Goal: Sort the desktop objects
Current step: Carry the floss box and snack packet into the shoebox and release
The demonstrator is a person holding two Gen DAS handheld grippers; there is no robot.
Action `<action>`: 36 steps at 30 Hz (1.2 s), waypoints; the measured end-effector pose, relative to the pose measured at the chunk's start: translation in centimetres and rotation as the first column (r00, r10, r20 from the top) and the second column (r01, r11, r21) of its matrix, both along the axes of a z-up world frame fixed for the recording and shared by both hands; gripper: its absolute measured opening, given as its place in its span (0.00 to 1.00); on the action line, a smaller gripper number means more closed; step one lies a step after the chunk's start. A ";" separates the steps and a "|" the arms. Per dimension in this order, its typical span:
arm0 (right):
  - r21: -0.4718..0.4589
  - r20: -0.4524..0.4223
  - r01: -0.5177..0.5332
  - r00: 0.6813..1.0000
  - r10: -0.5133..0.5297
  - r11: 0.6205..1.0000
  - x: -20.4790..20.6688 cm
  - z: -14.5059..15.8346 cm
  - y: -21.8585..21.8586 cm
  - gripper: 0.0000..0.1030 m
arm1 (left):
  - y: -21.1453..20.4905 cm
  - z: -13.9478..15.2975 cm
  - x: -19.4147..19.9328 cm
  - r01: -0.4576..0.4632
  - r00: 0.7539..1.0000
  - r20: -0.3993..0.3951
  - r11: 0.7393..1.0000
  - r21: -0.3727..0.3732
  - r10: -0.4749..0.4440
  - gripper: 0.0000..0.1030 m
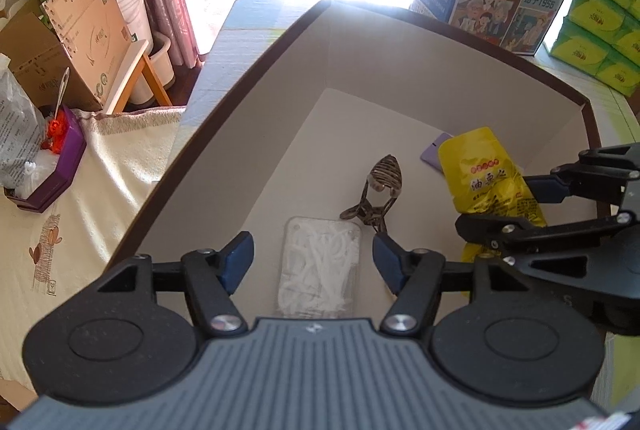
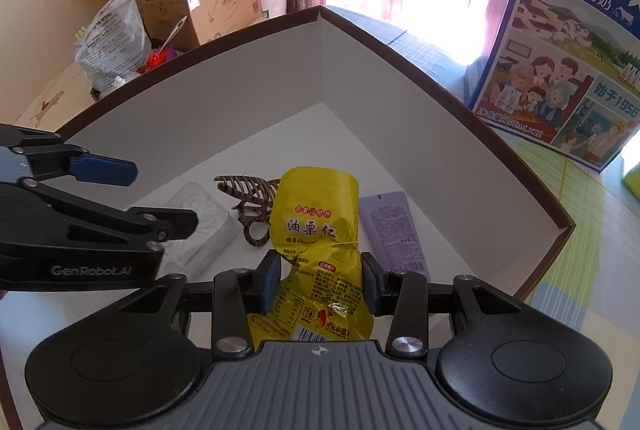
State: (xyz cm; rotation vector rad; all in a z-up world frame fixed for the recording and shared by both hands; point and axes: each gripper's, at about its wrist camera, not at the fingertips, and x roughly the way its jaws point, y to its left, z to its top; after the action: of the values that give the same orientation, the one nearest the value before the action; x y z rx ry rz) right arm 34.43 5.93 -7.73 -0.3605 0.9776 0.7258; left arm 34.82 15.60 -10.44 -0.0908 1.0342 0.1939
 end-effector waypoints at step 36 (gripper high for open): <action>0.202 0.187 -0.059 0.982 0.021 0.978 -9.9 6.7 -6.6 0.98 | -3.8 7.6 -10.7 -0.057 0.988 0.146 0.996 0.073 0.046 0.92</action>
State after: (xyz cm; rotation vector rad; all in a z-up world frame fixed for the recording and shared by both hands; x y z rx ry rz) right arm 24.50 -0.68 -1.00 -0.2602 0.7143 0.8083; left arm 24.08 11.85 -2.88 -0.0605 0.8795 0.2700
